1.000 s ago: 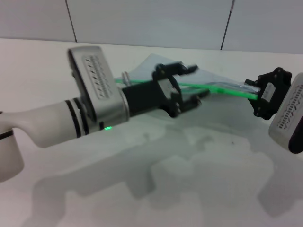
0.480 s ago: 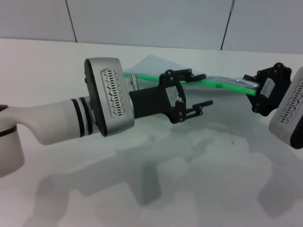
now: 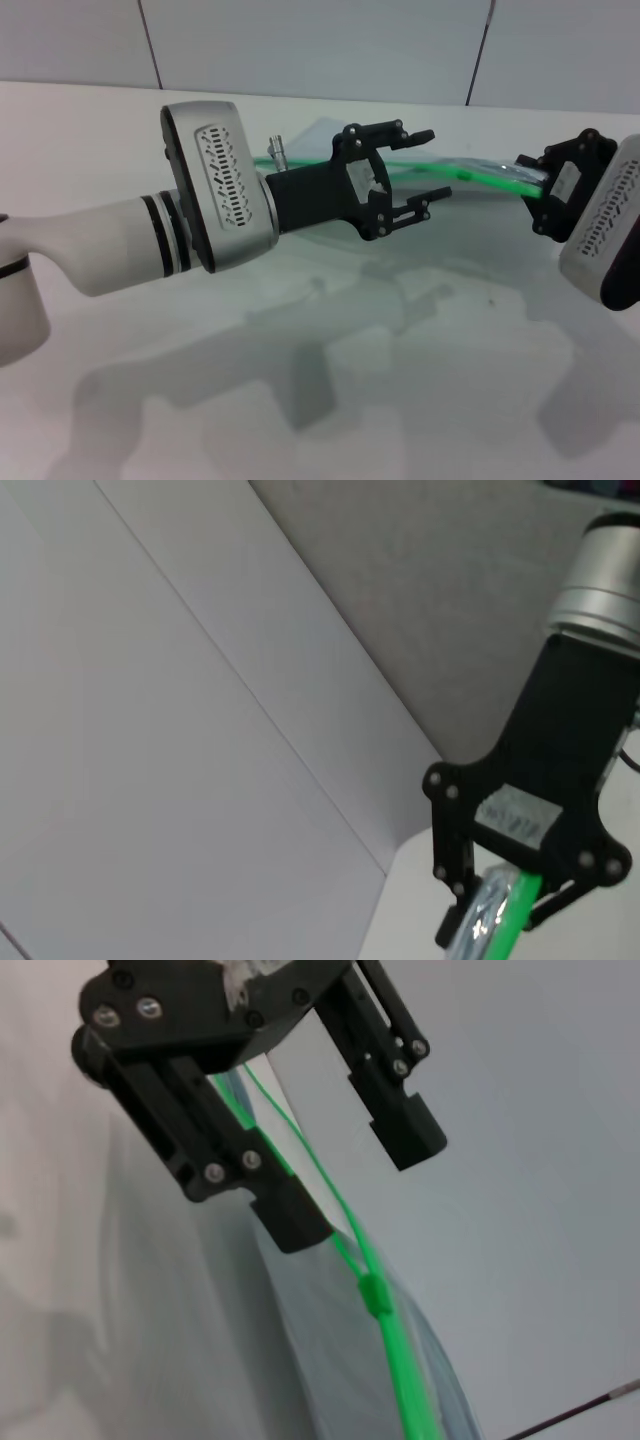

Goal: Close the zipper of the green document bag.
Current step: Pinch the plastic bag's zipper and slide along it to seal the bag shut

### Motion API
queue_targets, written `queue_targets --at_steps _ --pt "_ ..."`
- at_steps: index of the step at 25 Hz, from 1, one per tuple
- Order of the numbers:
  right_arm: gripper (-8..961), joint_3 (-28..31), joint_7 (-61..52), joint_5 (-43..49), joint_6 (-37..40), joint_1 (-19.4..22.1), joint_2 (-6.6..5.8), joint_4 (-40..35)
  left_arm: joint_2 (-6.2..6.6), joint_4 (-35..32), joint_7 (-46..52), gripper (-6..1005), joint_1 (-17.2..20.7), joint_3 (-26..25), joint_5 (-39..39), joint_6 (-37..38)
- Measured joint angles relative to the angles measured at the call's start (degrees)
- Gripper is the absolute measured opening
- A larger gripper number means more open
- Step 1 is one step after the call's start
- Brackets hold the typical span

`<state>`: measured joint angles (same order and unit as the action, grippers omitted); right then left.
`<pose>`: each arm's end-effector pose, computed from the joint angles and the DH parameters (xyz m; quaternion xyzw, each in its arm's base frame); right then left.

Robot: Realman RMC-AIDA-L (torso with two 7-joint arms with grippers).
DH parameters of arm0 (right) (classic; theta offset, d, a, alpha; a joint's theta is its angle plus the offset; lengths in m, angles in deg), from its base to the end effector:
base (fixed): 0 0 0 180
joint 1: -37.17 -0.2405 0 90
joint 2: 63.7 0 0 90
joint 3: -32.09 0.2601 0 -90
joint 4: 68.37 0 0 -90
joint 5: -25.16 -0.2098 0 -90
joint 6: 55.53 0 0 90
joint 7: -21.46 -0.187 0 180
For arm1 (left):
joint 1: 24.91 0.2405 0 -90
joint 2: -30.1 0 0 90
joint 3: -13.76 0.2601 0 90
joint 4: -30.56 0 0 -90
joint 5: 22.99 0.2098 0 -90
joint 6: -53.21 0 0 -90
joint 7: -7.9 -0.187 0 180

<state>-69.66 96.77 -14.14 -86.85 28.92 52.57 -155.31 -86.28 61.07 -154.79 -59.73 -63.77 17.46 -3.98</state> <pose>0.2065 0.3784 -0.0373 -0.9006 -0.0913 -0.0835 0.4166 -0.1540 0.3907 -0.1069 -0.9033 0.1842 -0.2416 0.3027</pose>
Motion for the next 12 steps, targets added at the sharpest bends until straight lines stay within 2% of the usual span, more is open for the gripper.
queue_targets --at_steps 12 --pt "68 -0.24 -1.33 0.71 -1.4 0.25 -0.06 -2.74 0.0 -2.27 -0.07 552 -1.81 -0.61 0.67 -1.82"
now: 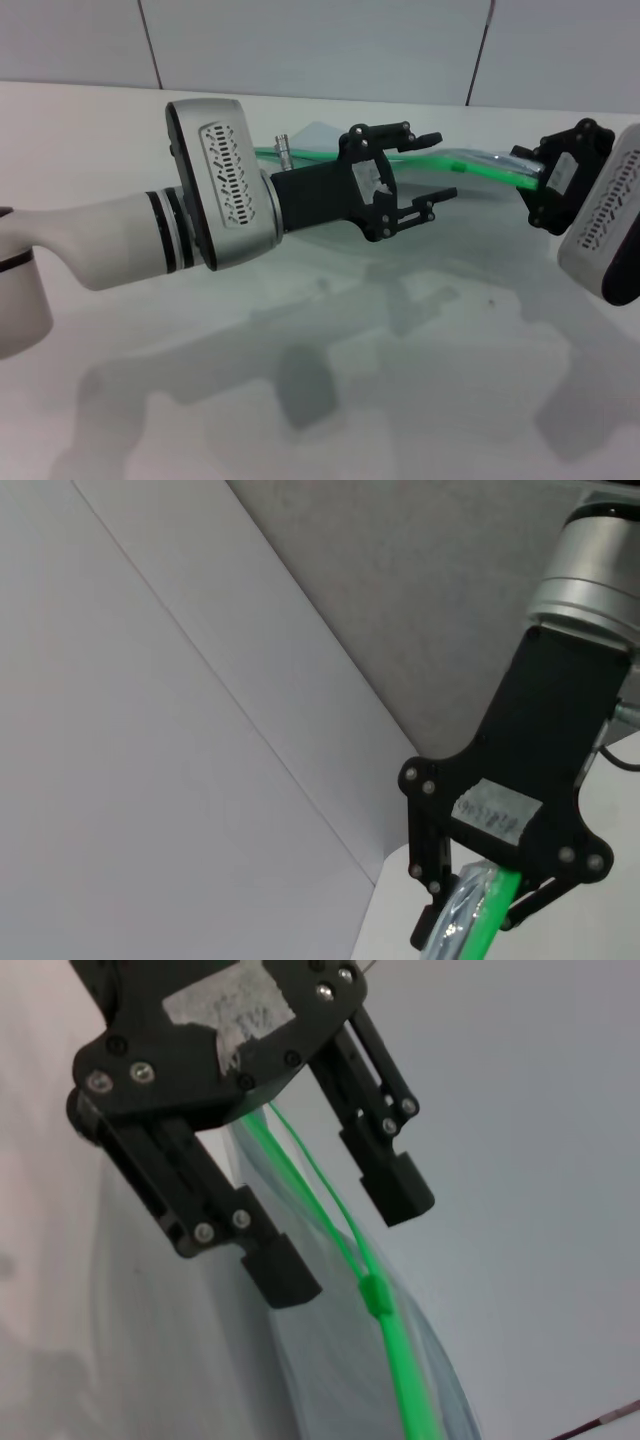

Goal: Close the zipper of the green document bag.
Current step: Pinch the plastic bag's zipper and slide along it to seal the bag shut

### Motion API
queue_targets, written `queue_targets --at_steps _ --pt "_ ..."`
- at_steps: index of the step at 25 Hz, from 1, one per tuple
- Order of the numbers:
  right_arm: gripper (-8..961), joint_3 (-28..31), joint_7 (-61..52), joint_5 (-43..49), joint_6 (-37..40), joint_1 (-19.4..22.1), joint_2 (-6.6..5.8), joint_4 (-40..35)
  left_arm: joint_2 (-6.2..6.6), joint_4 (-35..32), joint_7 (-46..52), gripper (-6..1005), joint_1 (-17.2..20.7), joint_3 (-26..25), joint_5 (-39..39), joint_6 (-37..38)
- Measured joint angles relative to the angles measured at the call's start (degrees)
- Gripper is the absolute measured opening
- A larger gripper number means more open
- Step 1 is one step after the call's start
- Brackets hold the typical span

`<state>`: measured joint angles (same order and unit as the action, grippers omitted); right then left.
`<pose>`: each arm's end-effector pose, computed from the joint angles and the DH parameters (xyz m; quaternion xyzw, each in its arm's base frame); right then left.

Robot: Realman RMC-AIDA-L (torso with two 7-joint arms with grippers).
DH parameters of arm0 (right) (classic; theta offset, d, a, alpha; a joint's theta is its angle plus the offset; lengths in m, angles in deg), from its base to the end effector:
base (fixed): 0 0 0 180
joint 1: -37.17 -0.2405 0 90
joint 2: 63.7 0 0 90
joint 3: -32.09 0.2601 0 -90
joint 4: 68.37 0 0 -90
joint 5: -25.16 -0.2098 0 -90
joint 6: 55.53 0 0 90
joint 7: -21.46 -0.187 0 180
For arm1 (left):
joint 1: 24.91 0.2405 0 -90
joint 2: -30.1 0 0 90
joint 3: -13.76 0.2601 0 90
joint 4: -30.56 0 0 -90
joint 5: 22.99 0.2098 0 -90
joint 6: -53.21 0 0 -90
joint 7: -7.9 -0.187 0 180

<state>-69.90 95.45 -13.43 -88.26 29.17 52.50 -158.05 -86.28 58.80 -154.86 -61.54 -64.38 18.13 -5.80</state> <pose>0.1948 0.3763 -0.0338 -0.9006 -0.0970 -0.0753 0.4169 -0.1508 0.3915 -0.1082 -0.9044 0.1919 -0.2450 0.2918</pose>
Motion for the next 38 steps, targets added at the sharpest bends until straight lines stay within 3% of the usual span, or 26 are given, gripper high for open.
queue_targets --at_steps 20,31,38 --pt "64 -1.27 -3.35 3.69 -0.76 0.0 -0.01 -1.13 -0.02 0.06 -0.02 537 -0.84 0.08 2.26 0.56" --pt "63 -1.97 -3.47 3.77 -0.84 0.12 -0.02 -1.91 -0.08 0.09 -0.02 338 -1.16 0.05 2.19 1.19" --pt "63 -2.03 -3.5 3.79 -0.85 0.09 -0.02 -2.12 -0.08 0.29 -0.02 343 -1.18 -0.21 2.06 1.21"
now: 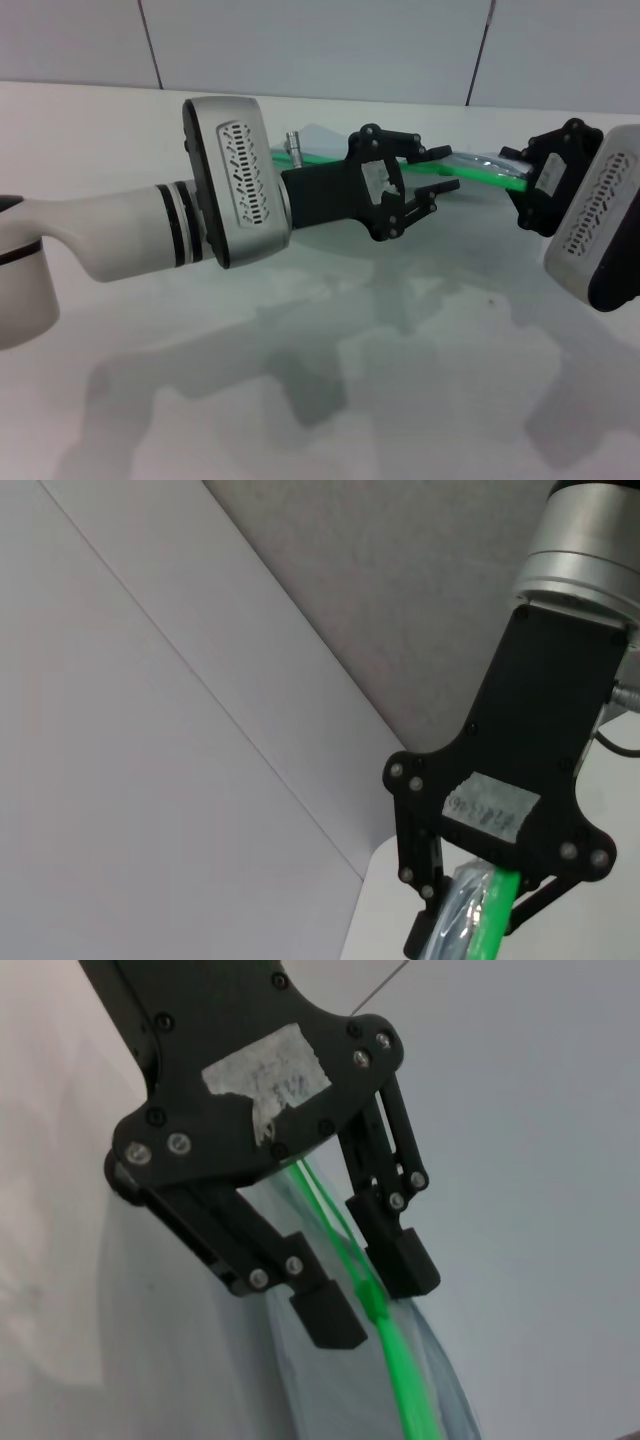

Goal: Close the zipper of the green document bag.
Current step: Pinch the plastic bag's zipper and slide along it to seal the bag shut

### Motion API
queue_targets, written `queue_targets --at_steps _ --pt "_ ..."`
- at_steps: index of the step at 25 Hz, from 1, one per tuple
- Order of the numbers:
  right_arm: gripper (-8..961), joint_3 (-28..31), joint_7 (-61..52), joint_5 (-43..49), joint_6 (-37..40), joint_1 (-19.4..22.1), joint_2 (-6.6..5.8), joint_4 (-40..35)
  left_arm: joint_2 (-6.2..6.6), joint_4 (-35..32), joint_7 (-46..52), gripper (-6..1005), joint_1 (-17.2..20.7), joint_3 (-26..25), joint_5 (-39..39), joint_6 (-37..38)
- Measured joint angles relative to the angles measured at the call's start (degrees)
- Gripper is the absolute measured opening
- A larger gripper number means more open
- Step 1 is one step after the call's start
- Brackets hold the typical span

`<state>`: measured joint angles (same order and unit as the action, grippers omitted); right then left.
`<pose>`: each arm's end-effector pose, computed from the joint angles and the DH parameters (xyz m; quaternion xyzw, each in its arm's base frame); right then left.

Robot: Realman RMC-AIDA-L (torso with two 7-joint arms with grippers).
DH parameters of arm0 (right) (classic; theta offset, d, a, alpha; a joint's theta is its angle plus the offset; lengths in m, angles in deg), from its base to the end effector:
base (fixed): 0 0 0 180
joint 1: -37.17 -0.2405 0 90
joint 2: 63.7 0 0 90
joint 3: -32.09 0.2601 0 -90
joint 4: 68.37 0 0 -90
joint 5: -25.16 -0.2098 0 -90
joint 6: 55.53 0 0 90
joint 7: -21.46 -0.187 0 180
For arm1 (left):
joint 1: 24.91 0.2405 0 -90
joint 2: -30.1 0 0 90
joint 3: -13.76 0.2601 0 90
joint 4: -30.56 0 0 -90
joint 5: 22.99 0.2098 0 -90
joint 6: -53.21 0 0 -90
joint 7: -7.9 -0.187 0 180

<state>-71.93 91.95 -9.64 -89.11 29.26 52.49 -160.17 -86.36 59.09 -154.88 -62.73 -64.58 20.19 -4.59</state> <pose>0.1852 0.3718 -0.0381 -0.9014 -0.1066 -0.0787 0.4122 -0.1460 0.3945 -0.1120 -0.9059 0.2094 -0.2322 0.2856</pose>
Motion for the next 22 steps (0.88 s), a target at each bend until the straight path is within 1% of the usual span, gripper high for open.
queue_targets --at_steps 9,22 --pt "64 -0.05 -0.07 0.01 -0.72 0.04 0.0 -1.12 0.0 0.29 0.01 284 -0.49 0.05 0.2 1.94" --pt "64 0.18 -0.19 -0.01 -1.33 0.09 0.0 -1.66 -0.28 0.43 0.0 227 -0.74 0.49 0.22 1.52"
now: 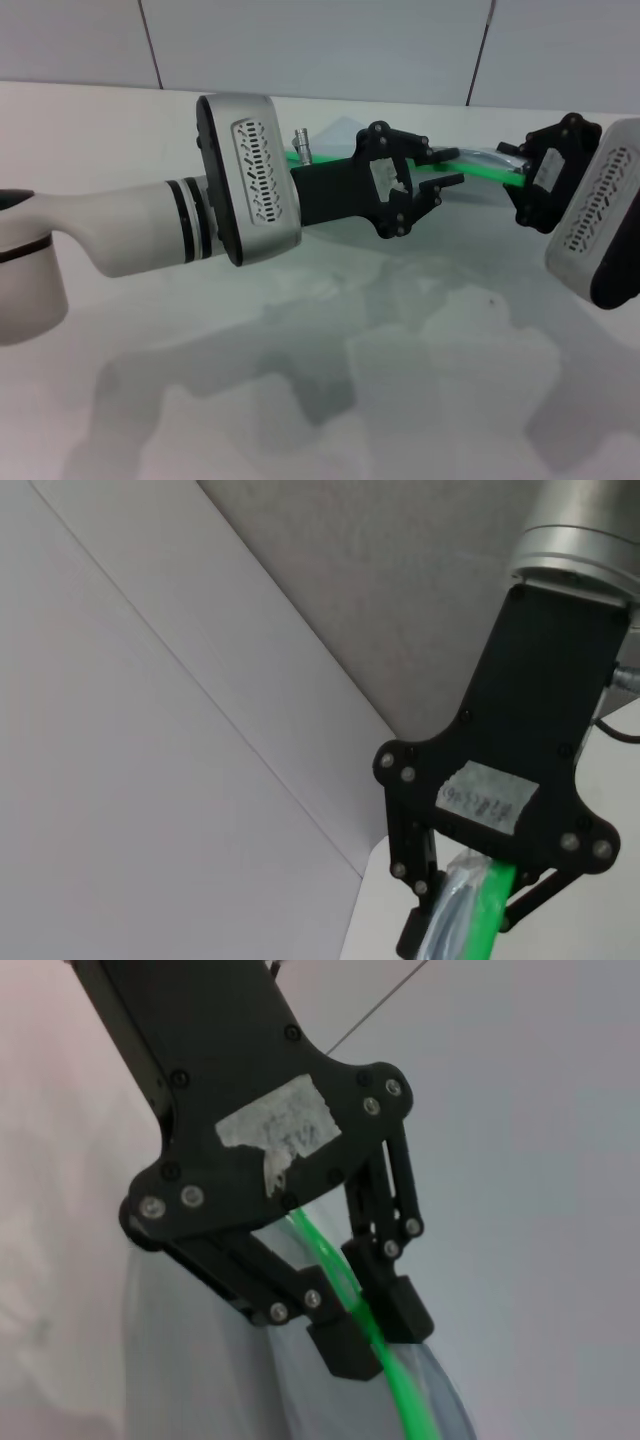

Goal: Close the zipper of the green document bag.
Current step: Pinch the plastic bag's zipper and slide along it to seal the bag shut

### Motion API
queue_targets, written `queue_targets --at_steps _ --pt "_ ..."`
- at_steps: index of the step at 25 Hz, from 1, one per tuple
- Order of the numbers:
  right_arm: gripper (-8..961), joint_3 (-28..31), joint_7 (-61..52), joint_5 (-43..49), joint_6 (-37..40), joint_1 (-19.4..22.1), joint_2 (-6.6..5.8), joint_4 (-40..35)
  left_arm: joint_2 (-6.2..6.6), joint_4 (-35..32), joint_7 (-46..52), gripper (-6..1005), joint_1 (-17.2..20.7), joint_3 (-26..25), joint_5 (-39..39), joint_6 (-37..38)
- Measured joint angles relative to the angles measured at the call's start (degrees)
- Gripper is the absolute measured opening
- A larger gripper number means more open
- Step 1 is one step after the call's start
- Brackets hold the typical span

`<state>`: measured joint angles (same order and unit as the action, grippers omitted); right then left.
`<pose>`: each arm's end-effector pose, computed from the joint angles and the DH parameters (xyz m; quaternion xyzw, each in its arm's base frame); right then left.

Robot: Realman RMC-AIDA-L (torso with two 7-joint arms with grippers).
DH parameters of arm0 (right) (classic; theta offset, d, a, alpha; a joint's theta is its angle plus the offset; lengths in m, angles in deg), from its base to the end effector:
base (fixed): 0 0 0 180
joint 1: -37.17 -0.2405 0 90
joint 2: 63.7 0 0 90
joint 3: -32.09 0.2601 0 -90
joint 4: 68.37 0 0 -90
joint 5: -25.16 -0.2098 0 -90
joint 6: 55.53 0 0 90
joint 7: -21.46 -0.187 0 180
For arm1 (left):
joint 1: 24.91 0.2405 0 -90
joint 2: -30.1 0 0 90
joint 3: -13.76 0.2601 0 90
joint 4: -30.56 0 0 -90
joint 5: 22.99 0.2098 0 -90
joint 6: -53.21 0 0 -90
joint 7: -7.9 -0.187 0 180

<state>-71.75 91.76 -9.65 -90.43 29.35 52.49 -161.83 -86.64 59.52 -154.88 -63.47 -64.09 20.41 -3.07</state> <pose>0.1787 0.3703 -0.0355 -0.9020 -0.1103 -0.0748 0.4107 -0.1410 0.3971 -0.1158 -0.9063 0.2154 -0.2256 0.2850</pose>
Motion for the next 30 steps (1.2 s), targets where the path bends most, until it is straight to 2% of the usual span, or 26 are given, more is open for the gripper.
queue_targets --at_steps 4,15,30 --pt "63 0.13 0.0 0.0 0.0 0.05 0.0 0.03 -0.07 0.0 0.0 141 0.35 -0.12 -0.23 -0.04" --pt "63 -0.03 0.0 0.0 0.01 0.19 0.0 0.02 -0.07 -0.02 0.0 76 0.57 -0.38 -0.36 -0.04" --pt "64 0.11 0.01 0.0 0.01 0.39 0.09 0.06 -0.13 -0.42 0.0 76 0.55 -0.91 -0.43 0.56"
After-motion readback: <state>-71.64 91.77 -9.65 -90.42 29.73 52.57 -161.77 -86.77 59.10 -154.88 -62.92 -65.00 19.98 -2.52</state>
